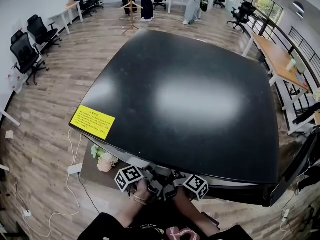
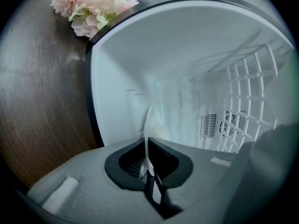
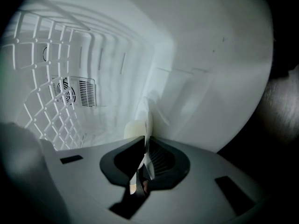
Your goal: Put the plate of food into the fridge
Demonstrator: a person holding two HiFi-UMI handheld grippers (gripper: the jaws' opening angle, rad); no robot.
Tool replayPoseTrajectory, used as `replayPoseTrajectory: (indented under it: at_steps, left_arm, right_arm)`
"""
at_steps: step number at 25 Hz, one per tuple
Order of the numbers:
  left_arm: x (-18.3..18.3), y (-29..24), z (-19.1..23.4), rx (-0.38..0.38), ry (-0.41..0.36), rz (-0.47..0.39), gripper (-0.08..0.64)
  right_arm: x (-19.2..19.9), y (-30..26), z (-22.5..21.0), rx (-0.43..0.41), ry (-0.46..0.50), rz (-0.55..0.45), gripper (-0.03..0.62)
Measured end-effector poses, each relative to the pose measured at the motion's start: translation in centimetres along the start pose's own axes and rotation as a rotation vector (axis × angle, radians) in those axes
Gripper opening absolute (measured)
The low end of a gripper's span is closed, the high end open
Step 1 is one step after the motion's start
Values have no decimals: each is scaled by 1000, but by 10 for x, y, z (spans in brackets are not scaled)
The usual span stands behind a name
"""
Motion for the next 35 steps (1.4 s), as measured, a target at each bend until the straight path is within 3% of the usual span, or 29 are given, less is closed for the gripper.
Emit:
replayPoseTrajectory:
  at_steps: [9,19,24,28,35]
  left_arm:
    - [-4,-1,3,-22,0,-26,21]
    - [-9,-2,0,-19,-7,-48,21]
    - [-11,-4,-18,-2,-68,-78,160]
    - [-12,-5,-24,-33,-130,-108,235]
    - [-19,2,-28,-40,-186,-153,256]
  right_arm:
    - [6,6,-2,26,2,16,56]
    - [6,13,3,-25,-27,15,118]
    - [5,14,10,-73,-76,6,115]
    - [4,14,10,-89,-90,0,118]
    - [5,13,7,-91,-104,2,129]
Point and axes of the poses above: the fingertips, and each gripper's own axes: y backward along the fingers, z to its left, x out of its underside, the point moved 1 cm from there along y, backward along the fingers, and after that the axes turned 1 degree about z, right-handed, at the moved point
